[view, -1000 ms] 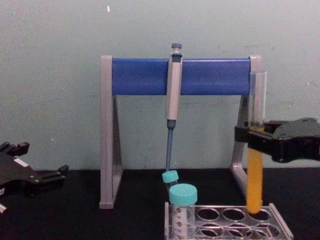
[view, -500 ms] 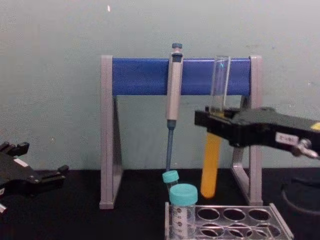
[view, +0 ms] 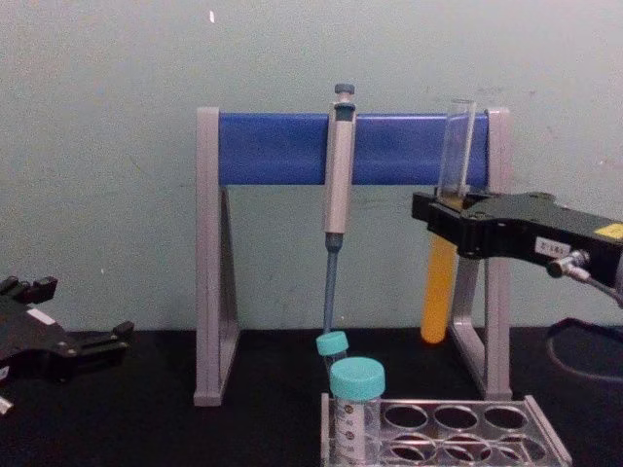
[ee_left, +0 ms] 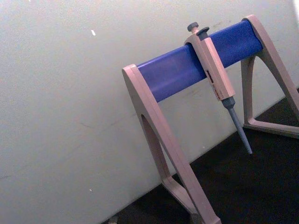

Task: Pick up the test tube from the test tube rack, shake it, then place it back into the test tube rack.

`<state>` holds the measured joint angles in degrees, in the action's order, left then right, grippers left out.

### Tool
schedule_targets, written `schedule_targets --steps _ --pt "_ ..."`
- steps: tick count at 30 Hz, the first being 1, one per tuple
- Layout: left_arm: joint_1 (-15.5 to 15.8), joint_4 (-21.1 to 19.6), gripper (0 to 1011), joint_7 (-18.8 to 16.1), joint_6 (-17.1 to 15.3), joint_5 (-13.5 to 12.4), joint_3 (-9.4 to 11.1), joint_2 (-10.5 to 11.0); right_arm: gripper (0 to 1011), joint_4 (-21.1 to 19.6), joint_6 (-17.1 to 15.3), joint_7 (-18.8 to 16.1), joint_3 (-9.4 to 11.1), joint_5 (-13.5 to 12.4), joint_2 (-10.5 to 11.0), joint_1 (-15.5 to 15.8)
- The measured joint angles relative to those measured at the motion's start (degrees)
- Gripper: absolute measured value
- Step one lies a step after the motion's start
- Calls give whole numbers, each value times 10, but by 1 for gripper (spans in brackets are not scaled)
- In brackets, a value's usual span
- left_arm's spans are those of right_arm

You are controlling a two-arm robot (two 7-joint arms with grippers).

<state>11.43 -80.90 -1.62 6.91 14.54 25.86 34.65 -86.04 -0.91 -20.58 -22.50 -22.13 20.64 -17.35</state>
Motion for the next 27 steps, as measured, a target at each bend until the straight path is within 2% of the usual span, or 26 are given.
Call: schedule_targets --steps 7,27 --pt "0 0 1002 0 0 0 0 0 230 0 -7 2 11 8 -3 7" --pt "0 0 1001 0 0 0 0 0 230 -6 -14 -7 21 14 -7 14"
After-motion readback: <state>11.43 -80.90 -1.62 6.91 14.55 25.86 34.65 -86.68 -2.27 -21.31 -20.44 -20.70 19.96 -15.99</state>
